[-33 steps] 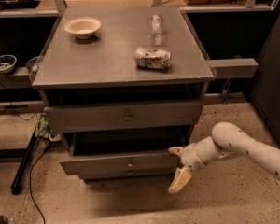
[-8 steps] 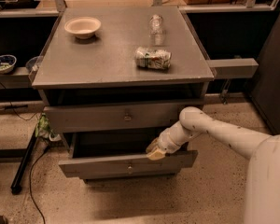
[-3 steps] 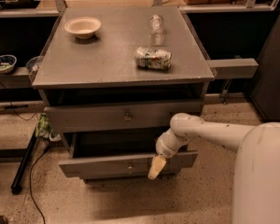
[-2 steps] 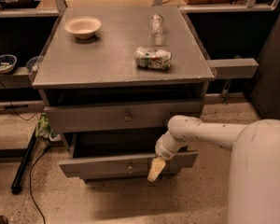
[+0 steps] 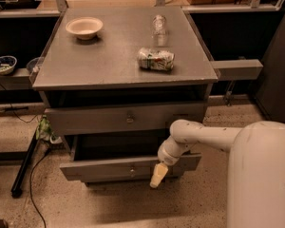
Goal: Open middle drawer
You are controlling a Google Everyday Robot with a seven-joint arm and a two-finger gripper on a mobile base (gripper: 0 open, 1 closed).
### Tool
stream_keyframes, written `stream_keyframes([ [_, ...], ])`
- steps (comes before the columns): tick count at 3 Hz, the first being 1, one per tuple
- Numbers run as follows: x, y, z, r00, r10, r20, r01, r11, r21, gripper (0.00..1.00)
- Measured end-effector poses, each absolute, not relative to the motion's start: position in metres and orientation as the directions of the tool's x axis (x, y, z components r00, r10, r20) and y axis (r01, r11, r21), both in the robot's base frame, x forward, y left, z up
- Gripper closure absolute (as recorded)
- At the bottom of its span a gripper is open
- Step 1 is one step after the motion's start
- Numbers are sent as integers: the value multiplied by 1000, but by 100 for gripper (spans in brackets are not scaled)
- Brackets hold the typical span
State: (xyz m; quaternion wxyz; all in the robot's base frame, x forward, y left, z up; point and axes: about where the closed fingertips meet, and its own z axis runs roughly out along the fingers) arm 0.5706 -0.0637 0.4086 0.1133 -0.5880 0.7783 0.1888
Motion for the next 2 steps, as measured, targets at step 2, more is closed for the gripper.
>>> stream_keyframes([
  [2,566,-63,410,-281,-871,-404,-957,225,181,0],
])
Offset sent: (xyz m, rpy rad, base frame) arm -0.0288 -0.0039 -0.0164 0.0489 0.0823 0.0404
